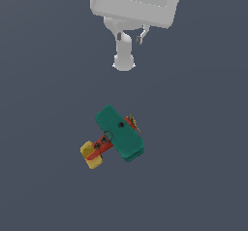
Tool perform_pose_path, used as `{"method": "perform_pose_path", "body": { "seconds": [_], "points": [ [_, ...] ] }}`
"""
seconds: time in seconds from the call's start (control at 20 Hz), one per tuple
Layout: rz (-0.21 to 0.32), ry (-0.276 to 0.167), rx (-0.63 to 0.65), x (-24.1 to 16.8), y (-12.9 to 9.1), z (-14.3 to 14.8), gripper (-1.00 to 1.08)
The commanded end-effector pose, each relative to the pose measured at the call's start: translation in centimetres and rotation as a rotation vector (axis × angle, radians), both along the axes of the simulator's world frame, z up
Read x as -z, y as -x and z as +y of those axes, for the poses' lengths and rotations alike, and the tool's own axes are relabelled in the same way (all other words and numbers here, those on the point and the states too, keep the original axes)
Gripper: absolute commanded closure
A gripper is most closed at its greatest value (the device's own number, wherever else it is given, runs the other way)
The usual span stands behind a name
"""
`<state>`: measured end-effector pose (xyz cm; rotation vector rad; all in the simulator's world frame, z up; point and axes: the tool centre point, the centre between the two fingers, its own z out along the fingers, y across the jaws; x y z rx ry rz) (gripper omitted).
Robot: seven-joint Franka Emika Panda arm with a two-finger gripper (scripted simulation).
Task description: Pick up the object and move it to a goal position.
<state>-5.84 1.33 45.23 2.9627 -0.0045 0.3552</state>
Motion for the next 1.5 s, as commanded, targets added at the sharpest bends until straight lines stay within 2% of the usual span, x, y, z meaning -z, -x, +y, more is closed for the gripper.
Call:
{"method": "perform_pose_path", "body": {
  "seconds": [0.0,0.7,1.45],
  "points": [
    [-0.029,0.022,0.003,-1.5,0.0,0.1,-0.20],
    [-0.174,0.167,0.024,-9.2,0.5,1.5,-0.20],
    [-0.296,0.354,0.046,-14.9,1.0,4.6,-0.20]
  ]
}}
